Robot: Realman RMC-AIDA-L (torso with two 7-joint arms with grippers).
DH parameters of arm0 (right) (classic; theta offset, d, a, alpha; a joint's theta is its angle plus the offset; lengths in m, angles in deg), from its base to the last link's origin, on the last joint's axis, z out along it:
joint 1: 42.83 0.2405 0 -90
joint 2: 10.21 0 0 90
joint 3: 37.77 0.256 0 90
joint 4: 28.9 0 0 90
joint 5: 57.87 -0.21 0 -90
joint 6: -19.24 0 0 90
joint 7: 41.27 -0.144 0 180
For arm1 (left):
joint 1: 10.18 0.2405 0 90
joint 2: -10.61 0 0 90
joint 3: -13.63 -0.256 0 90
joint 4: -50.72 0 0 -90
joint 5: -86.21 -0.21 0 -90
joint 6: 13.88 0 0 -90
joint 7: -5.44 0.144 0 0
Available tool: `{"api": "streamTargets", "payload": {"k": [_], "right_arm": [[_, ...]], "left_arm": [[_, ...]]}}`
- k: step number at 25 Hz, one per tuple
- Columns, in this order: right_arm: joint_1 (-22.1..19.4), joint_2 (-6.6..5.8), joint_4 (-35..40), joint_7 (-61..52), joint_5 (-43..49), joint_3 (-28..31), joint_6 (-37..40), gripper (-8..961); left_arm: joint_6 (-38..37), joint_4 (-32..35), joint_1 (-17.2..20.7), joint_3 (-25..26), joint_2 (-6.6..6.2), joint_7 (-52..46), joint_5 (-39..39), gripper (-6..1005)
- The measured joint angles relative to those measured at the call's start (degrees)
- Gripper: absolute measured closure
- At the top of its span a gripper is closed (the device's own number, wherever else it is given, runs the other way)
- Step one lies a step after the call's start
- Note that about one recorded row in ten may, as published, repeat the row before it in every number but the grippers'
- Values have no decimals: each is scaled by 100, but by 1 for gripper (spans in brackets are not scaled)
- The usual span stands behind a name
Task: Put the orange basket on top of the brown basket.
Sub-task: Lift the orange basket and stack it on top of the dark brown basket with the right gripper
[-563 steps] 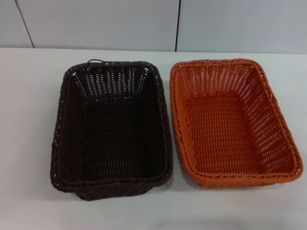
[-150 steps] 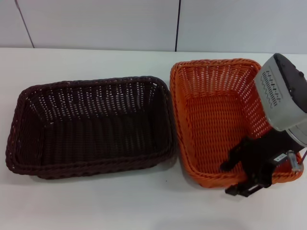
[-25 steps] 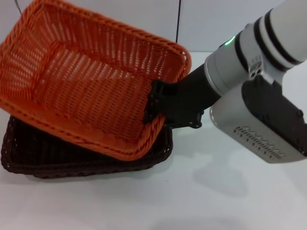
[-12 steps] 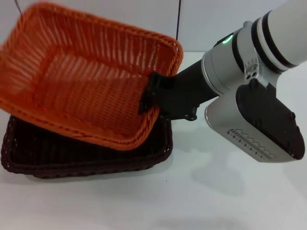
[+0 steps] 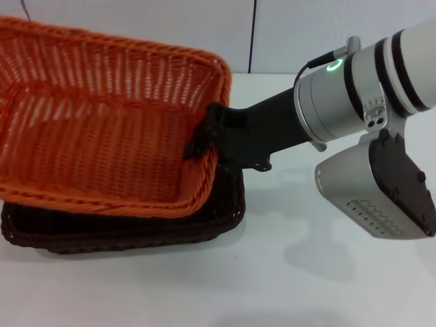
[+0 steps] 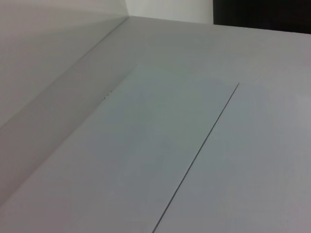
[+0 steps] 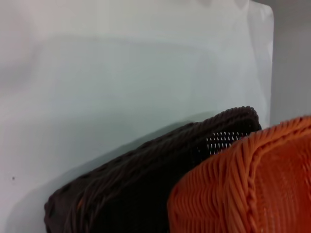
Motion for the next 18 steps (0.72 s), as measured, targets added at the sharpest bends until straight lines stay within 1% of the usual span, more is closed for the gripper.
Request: {"api": "streamTargets", "payload": {"k": [5,10,13,18], "right_arm": [[174,-20,343,139,-114,101,-12,763],[296,-26,446,76,-47,160,-20,761],[302,-21,448,7,-102,174,3,759],[157,4,204,-375,-124,45,359,757]], "left_arm": [[1,0,33,-8,3,-6,-38,365],[6,4,48,-44,3,-15,-42,366],[6,4,44,-46,1,-16,-43,367],[2,3,38,-84,-7,-18,-45,367]]}}
